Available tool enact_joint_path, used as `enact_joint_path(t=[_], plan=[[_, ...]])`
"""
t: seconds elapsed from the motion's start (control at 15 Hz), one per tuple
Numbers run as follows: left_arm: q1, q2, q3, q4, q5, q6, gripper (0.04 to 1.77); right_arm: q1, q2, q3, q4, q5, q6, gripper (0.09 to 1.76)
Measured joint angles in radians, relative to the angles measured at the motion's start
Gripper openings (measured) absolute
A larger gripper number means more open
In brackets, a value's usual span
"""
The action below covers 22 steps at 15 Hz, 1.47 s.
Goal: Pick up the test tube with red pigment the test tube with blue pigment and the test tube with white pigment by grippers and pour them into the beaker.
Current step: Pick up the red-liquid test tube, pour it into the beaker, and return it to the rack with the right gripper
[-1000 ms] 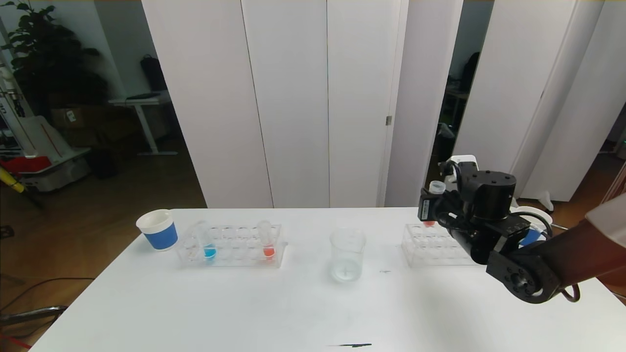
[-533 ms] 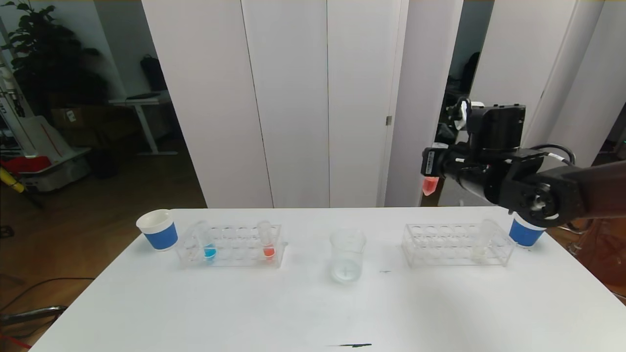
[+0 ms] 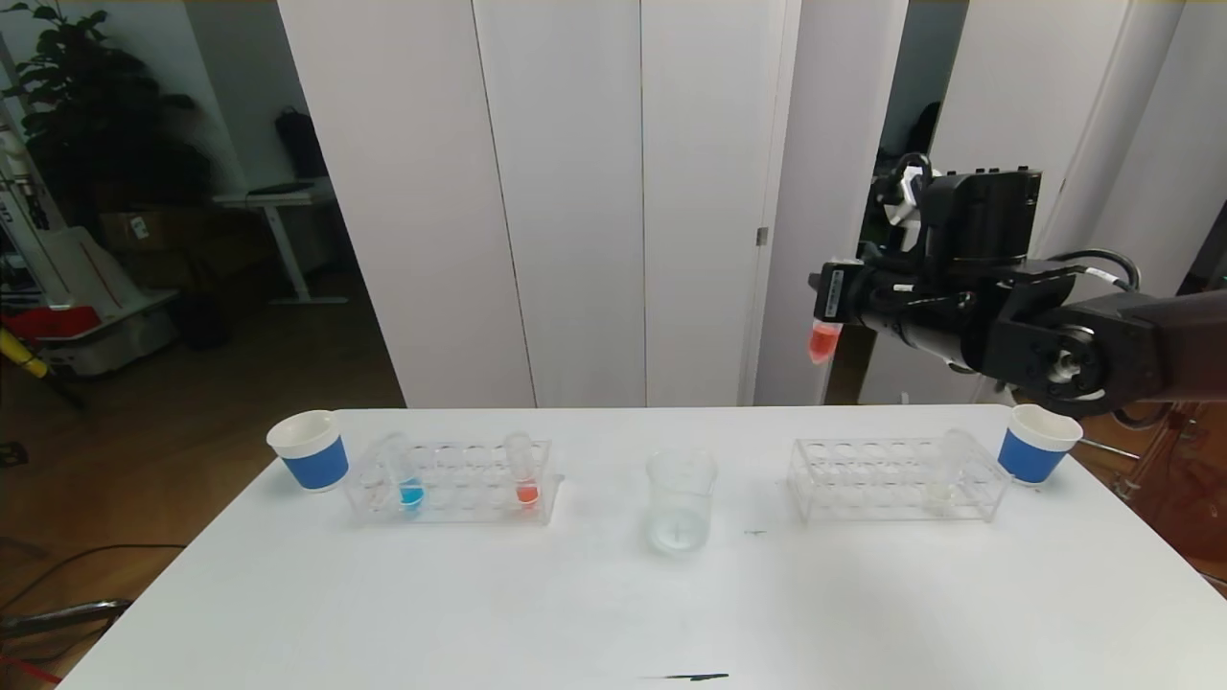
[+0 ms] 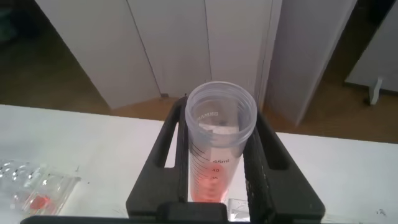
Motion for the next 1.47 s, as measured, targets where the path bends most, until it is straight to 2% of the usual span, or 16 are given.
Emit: enact_joint_path(t=[0.2, 0.33, 0.67, 0.87, 1.07, 1.47], plan=[[0.000, 0.000, 0.000, 0.000, 0.000, 0.000, 1.75, 0.020, -0.003, 0.041, -0.015, 0.040, -0.074, 0.58], [0.000, 0.000, 0.000, 0.000, 0.000, 0.000, 1.75, 0.028, -0.003, 0.078, -0.072, 0.066, -0.146, 0.58], [0.000, 0.000, 0.000, 0.000, 0.000, 0.000, 1.75, 0.076, 0.012, 0.174, -0.270, 0.109, -0.242, 0.58], [0.000, 0.000, 0.000, 0.000, 0.000, 0.000, 1.75, 0.093, 0.054, 0.230, -0.442, 0.117, -0.347, 0.58], [0.000, 0.000, 0.000, 0.000, 0.000, 0.000, 1.75, 0.100, 0.087, 0.274, -0.540, 0.259, -0.409, 0.58], [0.000, 0.000, 0.000, 0.000, 0.000, 0.000, 1.75, 0.082, 0.111, 0.268, -0.547, 0.392, -0.676, 0.58]])
